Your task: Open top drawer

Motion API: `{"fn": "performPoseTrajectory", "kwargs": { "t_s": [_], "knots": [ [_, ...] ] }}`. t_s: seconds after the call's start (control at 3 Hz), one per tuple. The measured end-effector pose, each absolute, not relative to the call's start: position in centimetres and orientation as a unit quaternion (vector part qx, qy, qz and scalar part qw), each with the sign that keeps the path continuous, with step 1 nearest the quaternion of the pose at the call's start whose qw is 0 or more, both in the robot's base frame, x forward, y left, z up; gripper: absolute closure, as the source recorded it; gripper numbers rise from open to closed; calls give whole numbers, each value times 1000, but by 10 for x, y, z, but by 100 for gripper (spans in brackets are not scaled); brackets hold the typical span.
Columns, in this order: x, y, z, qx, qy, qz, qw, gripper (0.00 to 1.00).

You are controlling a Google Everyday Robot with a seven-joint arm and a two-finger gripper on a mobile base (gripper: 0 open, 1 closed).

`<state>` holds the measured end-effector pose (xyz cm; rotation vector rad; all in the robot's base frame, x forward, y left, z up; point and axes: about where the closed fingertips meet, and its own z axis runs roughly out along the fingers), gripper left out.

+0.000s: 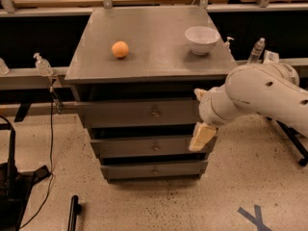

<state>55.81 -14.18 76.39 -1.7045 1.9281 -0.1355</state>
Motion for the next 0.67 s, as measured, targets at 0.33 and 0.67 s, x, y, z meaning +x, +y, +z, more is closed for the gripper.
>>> {"fn": "performPoseTrajectory", "kwargs": {
  "t_s": [0.33,0.67],
  "knots": [
    [564,-141,779,-631,715,-63,296,0],
    [564,-136,775,-643,706,-51,292,0]
  ]
}}
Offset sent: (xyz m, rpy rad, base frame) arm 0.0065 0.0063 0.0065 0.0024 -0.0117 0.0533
